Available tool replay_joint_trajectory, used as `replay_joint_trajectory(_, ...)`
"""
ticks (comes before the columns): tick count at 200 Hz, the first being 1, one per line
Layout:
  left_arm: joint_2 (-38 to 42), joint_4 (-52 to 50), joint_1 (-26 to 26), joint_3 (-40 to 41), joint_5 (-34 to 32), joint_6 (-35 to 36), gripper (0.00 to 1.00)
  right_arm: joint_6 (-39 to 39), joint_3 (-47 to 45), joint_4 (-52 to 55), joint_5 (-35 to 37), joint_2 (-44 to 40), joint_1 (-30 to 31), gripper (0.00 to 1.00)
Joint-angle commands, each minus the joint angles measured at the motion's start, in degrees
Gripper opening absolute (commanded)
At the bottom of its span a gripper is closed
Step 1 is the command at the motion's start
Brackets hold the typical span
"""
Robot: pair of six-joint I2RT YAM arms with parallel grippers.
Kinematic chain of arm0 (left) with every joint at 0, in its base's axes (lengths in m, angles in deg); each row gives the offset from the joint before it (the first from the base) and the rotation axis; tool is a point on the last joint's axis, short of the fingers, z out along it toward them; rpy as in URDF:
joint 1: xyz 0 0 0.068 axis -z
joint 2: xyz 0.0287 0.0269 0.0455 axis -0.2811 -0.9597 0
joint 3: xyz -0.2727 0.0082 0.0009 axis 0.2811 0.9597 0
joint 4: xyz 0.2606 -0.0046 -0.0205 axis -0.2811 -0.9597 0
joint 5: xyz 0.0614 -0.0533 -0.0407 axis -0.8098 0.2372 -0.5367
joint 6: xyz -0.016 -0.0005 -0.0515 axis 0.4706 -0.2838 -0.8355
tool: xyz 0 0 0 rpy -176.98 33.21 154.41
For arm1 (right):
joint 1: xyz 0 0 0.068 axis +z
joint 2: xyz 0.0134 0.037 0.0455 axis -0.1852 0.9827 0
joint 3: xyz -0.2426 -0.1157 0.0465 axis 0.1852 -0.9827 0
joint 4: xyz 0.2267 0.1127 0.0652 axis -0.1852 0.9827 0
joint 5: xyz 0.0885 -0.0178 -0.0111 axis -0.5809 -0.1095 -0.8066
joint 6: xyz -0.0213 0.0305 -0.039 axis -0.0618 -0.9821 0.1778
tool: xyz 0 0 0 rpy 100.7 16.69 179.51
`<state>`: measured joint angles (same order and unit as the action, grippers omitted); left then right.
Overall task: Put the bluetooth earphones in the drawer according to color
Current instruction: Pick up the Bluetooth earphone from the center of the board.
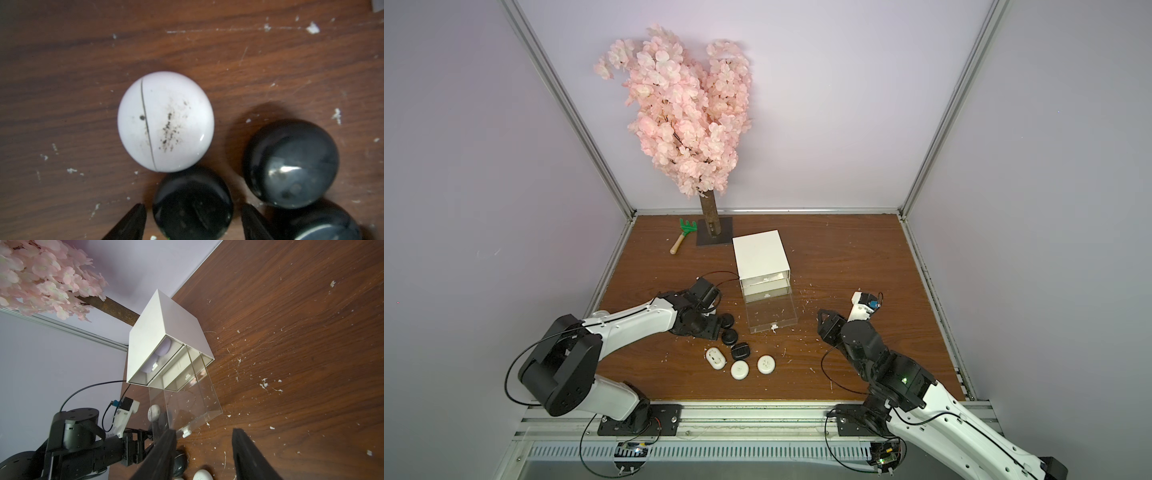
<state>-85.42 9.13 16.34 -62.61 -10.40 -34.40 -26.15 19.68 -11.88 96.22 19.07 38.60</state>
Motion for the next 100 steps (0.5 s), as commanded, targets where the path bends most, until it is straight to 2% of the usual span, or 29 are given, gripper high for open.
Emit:
replay_joint_trajectory(1,-0.91,-0.26,0.66,-1.82,-1.35,0.04,0.75,0.99,1.12,-0.01,0.35,-0.13,-0.35,0.51)
replay_joint_trajectory(53,-2.09,-0.17,0.67,-2.26,-0.9,0.66,0.63,1.43,1.47,-0.27,0.18,0.14,-0.58,0.51)
replay_joint_trajectory(100,0.66,-0.54,0.65,-1.52,1.27,1.35,0.51,1.47,1.65,-0.45,0.0,0.49,-0.69,0.51)
